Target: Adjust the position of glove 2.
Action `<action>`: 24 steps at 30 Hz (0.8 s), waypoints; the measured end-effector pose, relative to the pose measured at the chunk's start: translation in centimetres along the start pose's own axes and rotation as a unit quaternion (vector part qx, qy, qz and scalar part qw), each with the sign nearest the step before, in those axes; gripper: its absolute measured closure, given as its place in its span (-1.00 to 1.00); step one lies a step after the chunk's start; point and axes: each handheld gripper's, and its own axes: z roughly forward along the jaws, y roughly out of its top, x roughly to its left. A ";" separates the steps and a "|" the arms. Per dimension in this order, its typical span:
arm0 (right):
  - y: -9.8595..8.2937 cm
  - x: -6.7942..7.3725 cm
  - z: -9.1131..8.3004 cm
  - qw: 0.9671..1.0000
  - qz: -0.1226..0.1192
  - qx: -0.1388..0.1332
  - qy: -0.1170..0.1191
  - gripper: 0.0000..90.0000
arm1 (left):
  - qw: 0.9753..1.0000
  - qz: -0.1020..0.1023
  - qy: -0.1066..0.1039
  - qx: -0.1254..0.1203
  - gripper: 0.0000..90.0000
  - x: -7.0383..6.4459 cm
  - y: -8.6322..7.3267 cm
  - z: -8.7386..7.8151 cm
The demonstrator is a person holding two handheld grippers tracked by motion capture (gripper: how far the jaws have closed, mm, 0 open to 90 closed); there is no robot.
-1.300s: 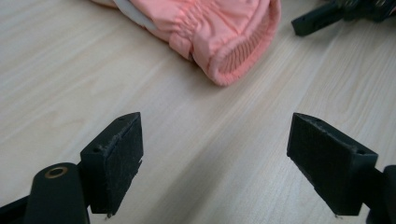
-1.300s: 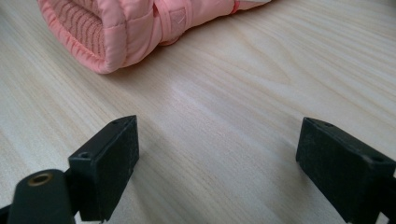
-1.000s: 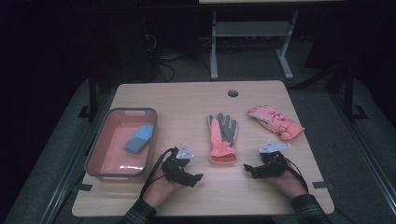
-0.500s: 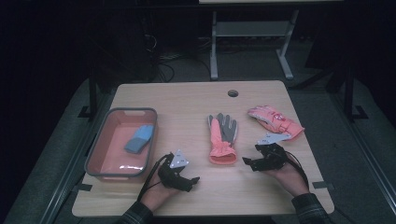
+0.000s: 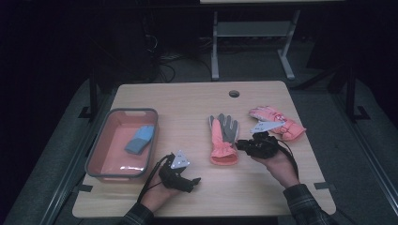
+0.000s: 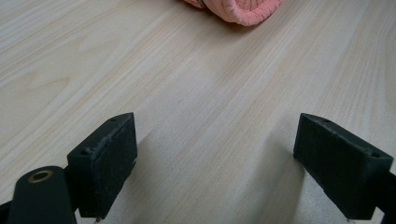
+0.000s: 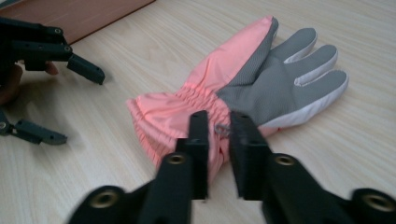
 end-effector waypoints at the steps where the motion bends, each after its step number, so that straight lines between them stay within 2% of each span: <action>1: 0.0 0.0 0.0 1.000 0.000 0.000 0.000 0.89 | 1.000 0.000 0.000 0.000 -0.72 0.0 0.0 0.0; 2: 0.5 -0.1 0.4 1.000 0.001 -0.003 0.010 1.00 | 1.000 0.001 -0.001 0.001 -0.72 0.0 0.0 0.0; 6: 1.1 0.4 1.4 1.000 -0.007 0.011 0.022 1.00 | 1.000 0.009 0.000 0.004 -0.72 0.1 0.1 0.0; 8: 1.2 0.5 1.7 1.000 -0.013 0.016 0.022 1.00 | 1.000 0.009 -0.002 0.004 -0.72 0.1 0.1 0.0; 9: 1.5 0.7 2.6 0.999 -0.020 0.022 0.019 1.00 | 1.000 0.010 -0.002 0.004 -0.72 0.1 0.1 0.1; 12: 1.6 0.8 3.3 0.999 -0.019 0.025 0.025 1.00 | 1.000 0.010 -0.002 0.005 -0.72 0.1 0.2 0.1; 13: 1.8 1.0 4.0 0.999 -0.022 0.028 0.022 1.00 | 1.000 0.012 -0.001 0.006 -0.72 0.1 0.2 0.1; 16: 2.0 1.2 4.3 0.999 -0.024 0.039 0.022 1.00 | 1.000 0.012 -0.001 0.006 -0.72 0.1 0.2 0.1; 18: 2.1 1.2 5.5 0.999 -0.025 0.045 0.020 1.00 | 1.000 0.009 -0.002 0.006 -0.72 0.1 0.1 0.1; 20: 2.1 1.2 5.7 0.998 -0.025 0.046 0.021 1.00 | 1.000 0.009 -0.003 0.005 -0.72 0.1 0.1 0.1; 21: 2.1 1.5 6.5 0.998 -0.029 0.054 0.024 1.00 | 1.000 0.011 -0.005 0.004 -0.72 0.2 0.1 0.1; 24: 2.0 1.7 6.7 0.997 -0.034 0.062 0.026 1.00 | 1.000 0.012 -0.005 0.003 -0.72 0.1 0.2 0.1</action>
